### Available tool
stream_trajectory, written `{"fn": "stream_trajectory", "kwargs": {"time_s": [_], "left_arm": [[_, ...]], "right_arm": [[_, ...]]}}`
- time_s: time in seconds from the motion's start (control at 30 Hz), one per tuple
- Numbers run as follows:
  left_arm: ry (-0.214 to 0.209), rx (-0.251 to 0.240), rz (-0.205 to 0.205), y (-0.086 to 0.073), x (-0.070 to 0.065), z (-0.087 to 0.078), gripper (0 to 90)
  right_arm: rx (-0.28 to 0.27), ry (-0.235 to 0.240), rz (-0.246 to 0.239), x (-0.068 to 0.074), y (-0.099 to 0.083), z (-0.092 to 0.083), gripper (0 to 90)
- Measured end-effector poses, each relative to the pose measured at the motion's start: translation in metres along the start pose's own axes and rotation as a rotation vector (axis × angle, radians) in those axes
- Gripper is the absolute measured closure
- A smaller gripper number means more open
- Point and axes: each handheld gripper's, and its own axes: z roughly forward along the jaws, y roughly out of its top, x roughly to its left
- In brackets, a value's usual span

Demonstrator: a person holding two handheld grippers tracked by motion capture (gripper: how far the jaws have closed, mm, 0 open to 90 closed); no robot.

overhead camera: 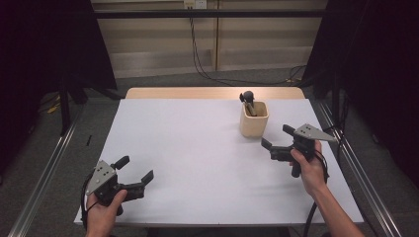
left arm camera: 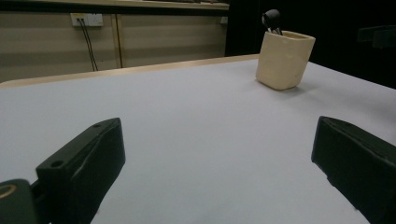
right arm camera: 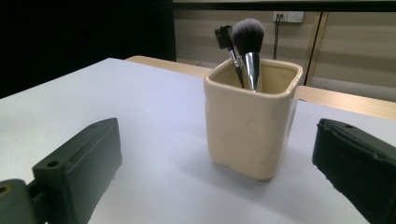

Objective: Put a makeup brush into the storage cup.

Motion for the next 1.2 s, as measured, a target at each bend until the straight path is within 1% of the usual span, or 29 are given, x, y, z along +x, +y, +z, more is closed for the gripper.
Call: {"fn": "stream_trajectory", "kwargs": {"time_s": [0.27,0.5,0.6,0.83,0.93,1.0,1.07,1.13,1.2], "left_arm": [[0.001,0.005,0.002,0.0,-0.001,-0.002,2.7],[0.004,0.003,0.002,0.0,-0.002,-0.003,2.7],[0.003,0.003,0.004,0.0,-0.002,-0.003,2.7],[0.001,0.006,0.002,0.0,-0.002,-0.004,2.7],[0.006,0.005,0.006,-0.001,-0.002,-0.005,2.7],[0.007,0.003,0.001,-0.001,-0.002,-0.006,2.7],[0.004,0.002,0.002,-0.001,-0.003,-0.007,2.7],[0.006,0.002,0.001,-0.002,-0.003,-0.007,2.7],[0.006,0.003,0.003,-0.002,-0.003,-0.007,2.7]], "right_arm": [[0.001,0.0,0.001,0.002,-0.006,-0.012,1.0],[0.014,0.002,-0.014,0.005,-0.012,-0.023,1.1],[0.007,-0.003,-0.009,0.005,-0.014,-0.028,1.1],[0.019,-0.003,-0.006,0.008,-0.022,-0.037,1.1],[0.027,-0.01,-0.016,0.009,-0.025,-0.043,1.1],[0.025,-0.006,-0.01,0.008,-0.028,-0.047,1.1],[0.036,-0.013,-0.021,0.008,-0.029,-0.05,1.1],[0.032,-0.013,-0.012,0.007,-0.031,-0.055,1.1],[0.033,-0.017,-0.015,0.007,-0.033,-0.058,1.1]]}}
